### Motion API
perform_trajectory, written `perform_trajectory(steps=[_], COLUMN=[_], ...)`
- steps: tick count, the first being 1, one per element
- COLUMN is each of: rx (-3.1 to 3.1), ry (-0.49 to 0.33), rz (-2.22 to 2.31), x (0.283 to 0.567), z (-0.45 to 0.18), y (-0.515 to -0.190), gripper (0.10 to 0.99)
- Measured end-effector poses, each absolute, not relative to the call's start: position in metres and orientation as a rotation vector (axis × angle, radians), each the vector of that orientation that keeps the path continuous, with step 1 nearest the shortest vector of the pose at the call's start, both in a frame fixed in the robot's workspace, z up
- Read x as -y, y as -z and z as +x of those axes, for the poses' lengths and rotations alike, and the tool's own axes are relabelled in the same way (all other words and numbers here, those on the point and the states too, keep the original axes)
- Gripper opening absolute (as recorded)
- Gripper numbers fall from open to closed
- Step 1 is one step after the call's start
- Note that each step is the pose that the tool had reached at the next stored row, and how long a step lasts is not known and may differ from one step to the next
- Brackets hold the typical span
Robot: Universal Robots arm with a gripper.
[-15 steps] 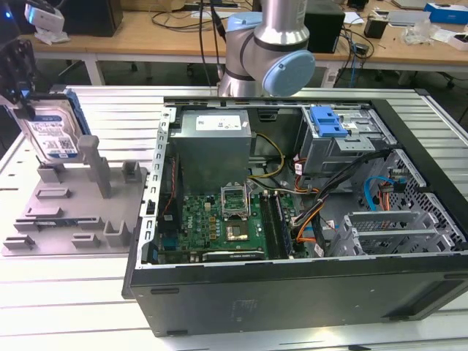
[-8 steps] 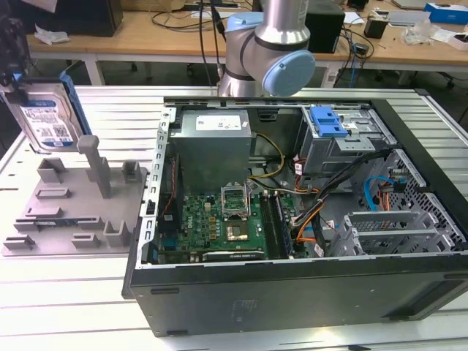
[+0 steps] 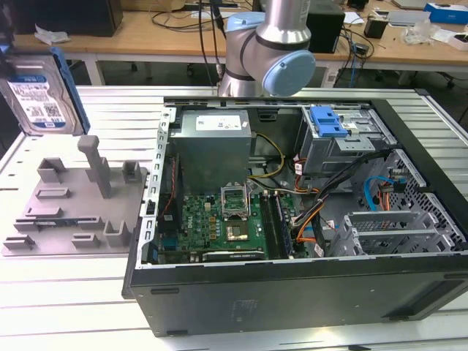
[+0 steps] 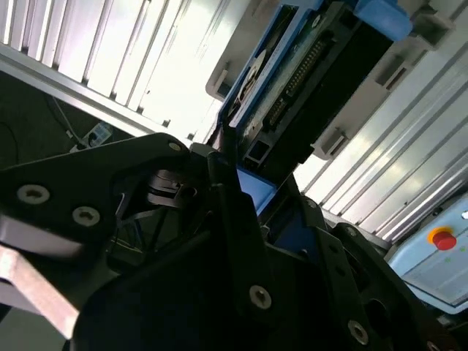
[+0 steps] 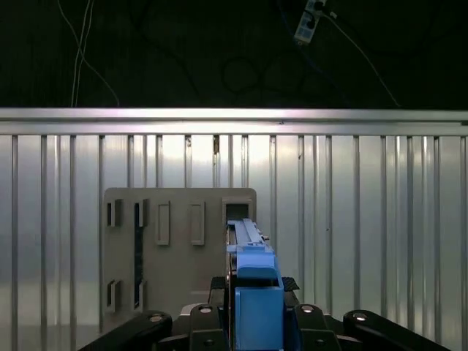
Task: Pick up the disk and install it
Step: 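Pick up the disk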
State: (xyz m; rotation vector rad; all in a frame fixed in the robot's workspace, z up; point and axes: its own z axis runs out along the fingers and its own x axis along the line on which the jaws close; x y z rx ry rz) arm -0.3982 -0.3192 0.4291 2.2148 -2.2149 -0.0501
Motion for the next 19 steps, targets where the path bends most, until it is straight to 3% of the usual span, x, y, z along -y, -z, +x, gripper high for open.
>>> perform_trajectory(steps=[10, 19], rx=[2.212, 2.210], ry=[0.050, 0.052], rz=[2.217, 2.216], x=[0.319, 0.322], z=[-0.394, -0.390], y=[-0.474, -0.480], gripper=[0.369, 0.369])
